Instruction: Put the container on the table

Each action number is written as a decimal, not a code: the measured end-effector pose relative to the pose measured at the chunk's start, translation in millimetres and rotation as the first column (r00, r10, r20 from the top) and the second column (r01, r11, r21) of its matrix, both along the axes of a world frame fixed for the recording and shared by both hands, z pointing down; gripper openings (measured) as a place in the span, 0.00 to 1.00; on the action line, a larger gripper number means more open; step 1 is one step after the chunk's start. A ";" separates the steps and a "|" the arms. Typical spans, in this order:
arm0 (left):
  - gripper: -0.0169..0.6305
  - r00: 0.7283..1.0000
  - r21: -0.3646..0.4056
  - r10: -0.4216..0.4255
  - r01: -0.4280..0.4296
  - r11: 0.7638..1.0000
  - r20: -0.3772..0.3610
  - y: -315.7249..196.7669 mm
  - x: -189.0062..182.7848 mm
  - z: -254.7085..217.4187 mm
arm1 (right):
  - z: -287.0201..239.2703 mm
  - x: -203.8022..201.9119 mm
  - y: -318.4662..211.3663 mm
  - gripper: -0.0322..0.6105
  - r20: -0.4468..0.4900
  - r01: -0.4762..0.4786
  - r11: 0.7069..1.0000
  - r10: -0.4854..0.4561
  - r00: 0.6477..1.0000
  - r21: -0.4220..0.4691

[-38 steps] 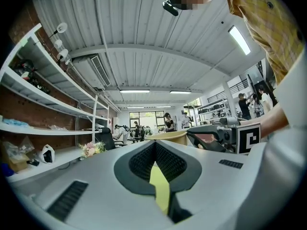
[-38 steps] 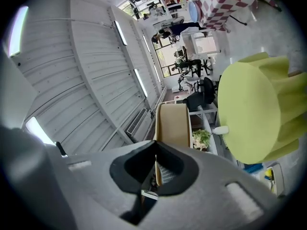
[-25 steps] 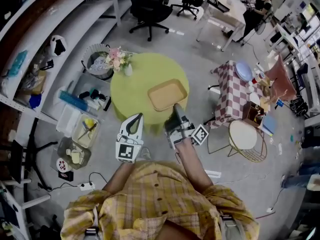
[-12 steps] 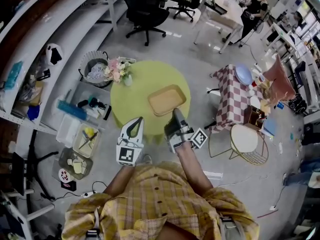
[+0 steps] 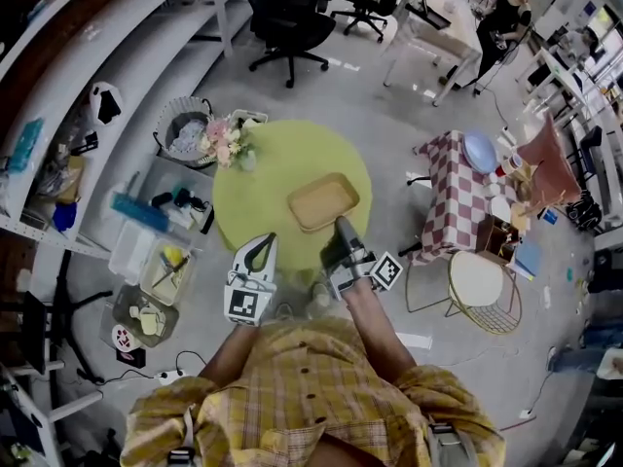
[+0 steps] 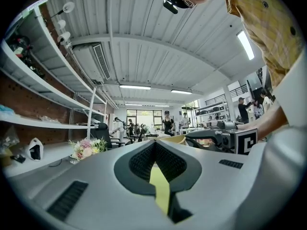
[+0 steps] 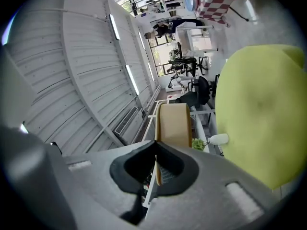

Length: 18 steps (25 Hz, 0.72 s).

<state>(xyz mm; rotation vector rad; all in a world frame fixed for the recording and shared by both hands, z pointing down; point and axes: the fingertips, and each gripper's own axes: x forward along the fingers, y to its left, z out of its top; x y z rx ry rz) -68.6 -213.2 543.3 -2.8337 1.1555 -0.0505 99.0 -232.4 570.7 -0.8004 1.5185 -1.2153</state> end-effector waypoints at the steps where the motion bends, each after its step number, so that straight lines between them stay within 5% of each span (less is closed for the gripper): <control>1: 0.03 1.000 -0.001 -0.002 0.002 1.000 -0.002 -1.8 2.8 1.6 | 0.8 1.3 -3.6 0.05 -0.006 0.013 1.000 -0.013 1.000 0.002; 18: 0.03 0.998 -0.033 -0.065 0.066 0.997 0.023 -27.9 36.4 30.9 | 61.4 32.4 -41.4 0.05 -0.011 0.106 0.992 -0.107 0.994 -0.063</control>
